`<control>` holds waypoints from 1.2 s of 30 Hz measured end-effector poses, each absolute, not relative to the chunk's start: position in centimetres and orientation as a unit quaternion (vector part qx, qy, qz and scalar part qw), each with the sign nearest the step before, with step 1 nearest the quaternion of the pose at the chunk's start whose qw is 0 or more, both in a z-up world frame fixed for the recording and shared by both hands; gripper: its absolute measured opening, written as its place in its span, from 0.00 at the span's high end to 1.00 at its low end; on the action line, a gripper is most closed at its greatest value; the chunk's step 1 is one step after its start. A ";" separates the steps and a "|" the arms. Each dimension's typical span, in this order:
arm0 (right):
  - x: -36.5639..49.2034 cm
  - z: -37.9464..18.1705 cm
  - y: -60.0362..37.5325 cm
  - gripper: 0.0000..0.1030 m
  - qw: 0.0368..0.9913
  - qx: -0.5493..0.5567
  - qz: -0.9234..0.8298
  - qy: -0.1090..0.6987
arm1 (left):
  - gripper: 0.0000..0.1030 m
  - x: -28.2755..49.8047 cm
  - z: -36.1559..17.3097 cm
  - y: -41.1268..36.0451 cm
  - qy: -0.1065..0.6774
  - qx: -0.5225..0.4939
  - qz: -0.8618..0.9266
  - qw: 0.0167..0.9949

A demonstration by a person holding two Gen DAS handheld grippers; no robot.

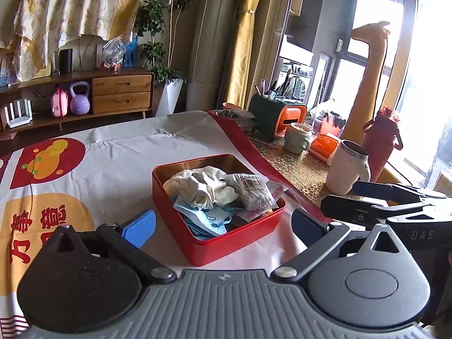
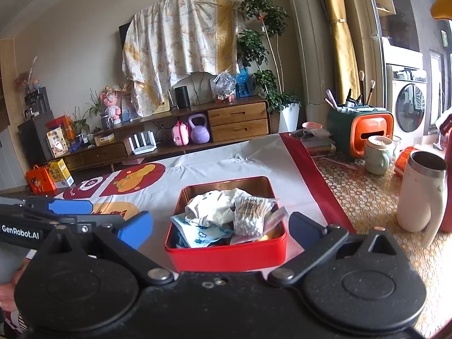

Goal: Organize soft objects

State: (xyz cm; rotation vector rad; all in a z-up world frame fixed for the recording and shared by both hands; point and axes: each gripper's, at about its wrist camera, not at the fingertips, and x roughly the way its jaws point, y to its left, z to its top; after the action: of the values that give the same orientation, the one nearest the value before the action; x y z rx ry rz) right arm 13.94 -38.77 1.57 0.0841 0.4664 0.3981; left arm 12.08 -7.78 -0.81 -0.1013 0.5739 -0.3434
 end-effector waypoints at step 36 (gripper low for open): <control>11.7 1.3 -37.8 0.00 0.951 0.041 0.196 0.235 | 0.00 9.0 -1.0 -7.2 0.277 -0.065 -0.142 0.948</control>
State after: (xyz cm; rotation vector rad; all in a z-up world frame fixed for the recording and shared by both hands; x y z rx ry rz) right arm 11.70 -37.82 1.35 0.0841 0.4775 0.3977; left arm 9.00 -7.22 -1.04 -0.1322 0.5647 -0.2884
